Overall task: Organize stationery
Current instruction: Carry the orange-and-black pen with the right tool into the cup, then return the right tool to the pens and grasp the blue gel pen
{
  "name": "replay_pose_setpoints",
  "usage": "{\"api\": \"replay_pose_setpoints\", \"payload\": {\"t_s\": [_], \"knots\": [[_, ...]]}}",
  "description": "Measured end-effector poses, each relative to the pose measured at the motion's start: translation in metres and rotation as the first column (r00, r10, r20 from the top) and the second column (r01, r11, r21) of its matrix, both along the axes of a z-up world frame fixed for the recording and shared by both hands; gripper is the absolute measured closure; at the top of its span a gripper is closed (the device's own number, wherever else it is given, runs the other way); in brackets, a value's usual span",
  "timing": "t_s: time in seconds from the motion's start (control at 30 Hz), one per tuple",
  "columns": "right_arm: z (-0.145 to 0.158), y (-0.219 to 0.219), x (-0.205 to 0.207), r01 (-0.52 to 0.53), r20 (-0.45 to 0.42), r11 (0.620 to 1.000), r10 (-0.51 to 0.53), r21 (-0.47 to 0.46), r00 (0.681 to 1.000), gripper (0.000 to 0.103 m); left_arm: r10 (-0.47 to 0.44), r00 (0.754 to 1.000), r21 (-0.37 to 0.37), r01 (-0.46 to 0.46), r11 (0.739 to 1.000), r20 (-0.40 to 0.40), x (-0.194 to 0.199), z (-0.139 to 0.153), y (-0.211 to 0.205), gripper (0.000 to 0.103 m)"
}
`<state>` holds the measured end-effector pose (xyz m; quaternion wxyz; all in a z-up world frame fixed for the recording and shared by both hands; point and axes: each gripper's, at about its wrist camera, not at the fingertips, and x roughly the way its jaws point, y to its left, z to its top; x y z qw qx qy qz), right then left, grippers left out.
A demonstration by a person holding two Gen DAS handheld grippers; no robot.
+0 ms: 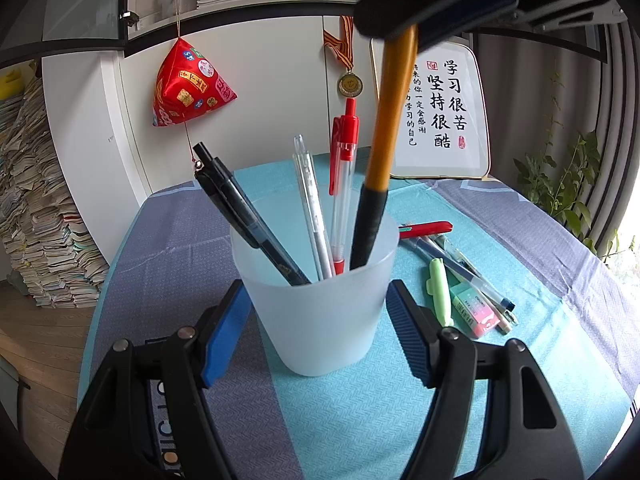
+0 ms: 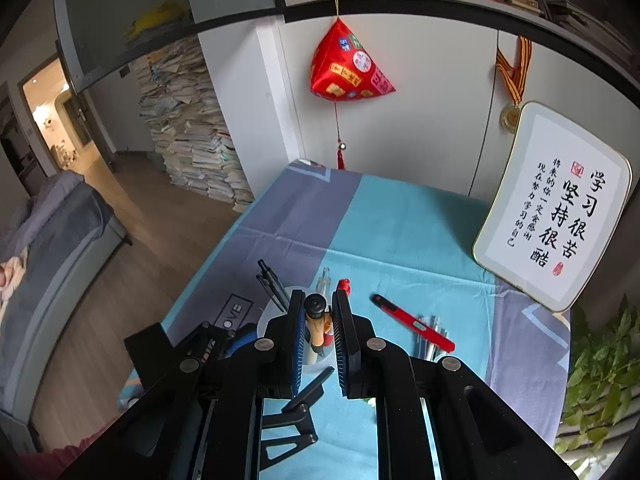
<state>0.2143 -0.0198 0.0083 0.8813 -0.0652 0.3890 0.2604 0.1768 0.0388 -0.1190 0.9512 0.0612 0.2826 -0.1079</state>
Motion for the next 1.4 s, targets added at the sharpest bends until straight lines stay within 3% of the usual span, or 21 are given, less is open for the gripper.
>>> {"api": "replay_pose_setpoints", "payload": {"t_s": [0.33, 0.57, 0.67, 0.93, 1.2, 1.4], "knots": [[-0.035, -0.001, 0.02, 0.025, -0.092, 1.0, -0.025, -0.004, 0.995, 0.089, 0.0, 1.0, 0.001, 0.0, 1.0, 0.0, 0.0, 0.0, 0.0, 0.034], [-0.043, -0.001, 0.023, 0.022, -0.102, 1.0, -0.021, 0.003, 0.995, 0.089, -0.001, 1.0, 0.001, 0.001, 1.0, 0.0, 0.0, 0.0, 0.0, 0.034], [-0.041, -0.005, 0.023, 0.026, -0.121, 0.999, -0.022, 0.028, 0.992, 0.089, -0.001, 1.0, 0.001, 0.001, 1.0, -0.001, 0.0, 0.0, 0.0, 0.034], [-0.023, -0.047, 0.014, 0.092, -0.071, 0.993, -0.088, 0.068, 0.994, 0.089, -0.001, 1.0, 0.001, 0.001, 1.0, -0.001, -0.001, -0.001, 0.0, 0.034], [-0.069, -0.091, 0.022, 0.201, -0.18, 0.979, -0.193, 0.029, 0.964, 0.089, -0.001, 1.0, 0.002, 0.001, 1.0, -0.002, -0.001, -0.001, 0.0, 0.034], [-0.119, -0.097, 0.021, 0.184, -0.266, 0.98, -0.198, -0.075, 0.943, 0.089, -0.001, 1.0, 0.002, 0.001, 1.0, -0.002, -0.001, -0.001, 0.0, 0.034]]}}
